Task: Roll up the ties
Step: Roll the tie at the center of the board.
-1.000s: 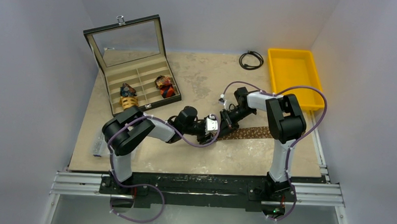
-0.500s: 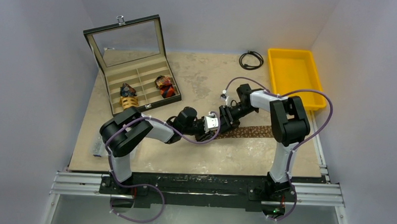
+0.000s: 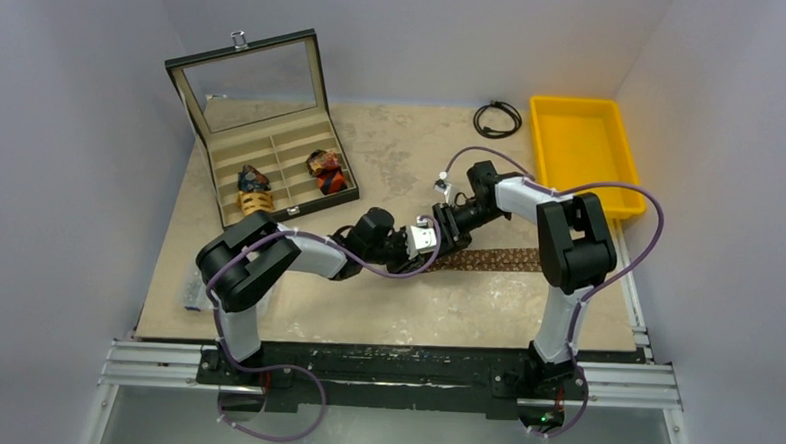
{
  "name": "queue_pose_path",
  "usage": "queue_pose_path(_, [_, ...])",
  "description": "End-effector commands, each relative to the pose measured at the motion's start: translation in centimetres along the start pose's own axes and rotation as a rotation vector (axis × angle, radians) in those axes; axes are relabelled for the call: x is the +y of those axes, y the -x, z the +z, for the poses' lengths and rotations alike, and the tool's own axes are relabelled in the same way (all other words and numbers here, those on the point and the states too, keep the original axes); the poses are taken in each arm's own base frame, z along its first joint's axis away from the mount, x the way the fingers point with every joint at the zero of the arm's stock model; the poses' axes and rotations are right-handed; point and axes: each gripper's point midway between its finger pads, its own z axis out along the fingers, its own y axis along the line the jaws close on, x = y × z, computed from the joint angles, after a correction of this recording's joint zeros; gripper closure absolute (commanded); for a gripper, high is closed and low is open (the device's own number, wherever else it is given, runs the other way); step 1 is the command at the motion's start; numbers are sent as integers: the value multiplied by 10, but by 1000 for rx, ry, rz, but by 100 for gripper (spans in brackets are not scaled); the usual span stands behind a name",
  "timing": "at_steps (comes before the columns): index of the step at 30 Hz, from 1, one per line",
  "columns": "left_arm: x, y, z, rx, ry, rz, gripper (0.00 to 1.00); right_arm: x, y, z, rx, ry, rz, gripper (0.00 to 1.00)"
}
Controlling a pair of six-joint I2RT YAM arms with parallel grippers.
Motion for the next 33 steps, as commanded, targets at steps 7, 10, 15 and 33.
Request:
queue_pose_path(7, [-8,-17,-3,83,-43,1,75,-8,16,7,-18,-10,-24,90])
queue_pose_path(10, [-8,-12,-5,50,-57,3,64,-18,10,5,-9,-32,-12,100])
queue_pose_path(15, [-4,2,-11,-59,-86,-20,42,-43,-6,2,17,-101,32,100])
queue_pose_path(33, [2,39,19,-201,-112,102,27,-69,-20,7,86,-165,73,100])
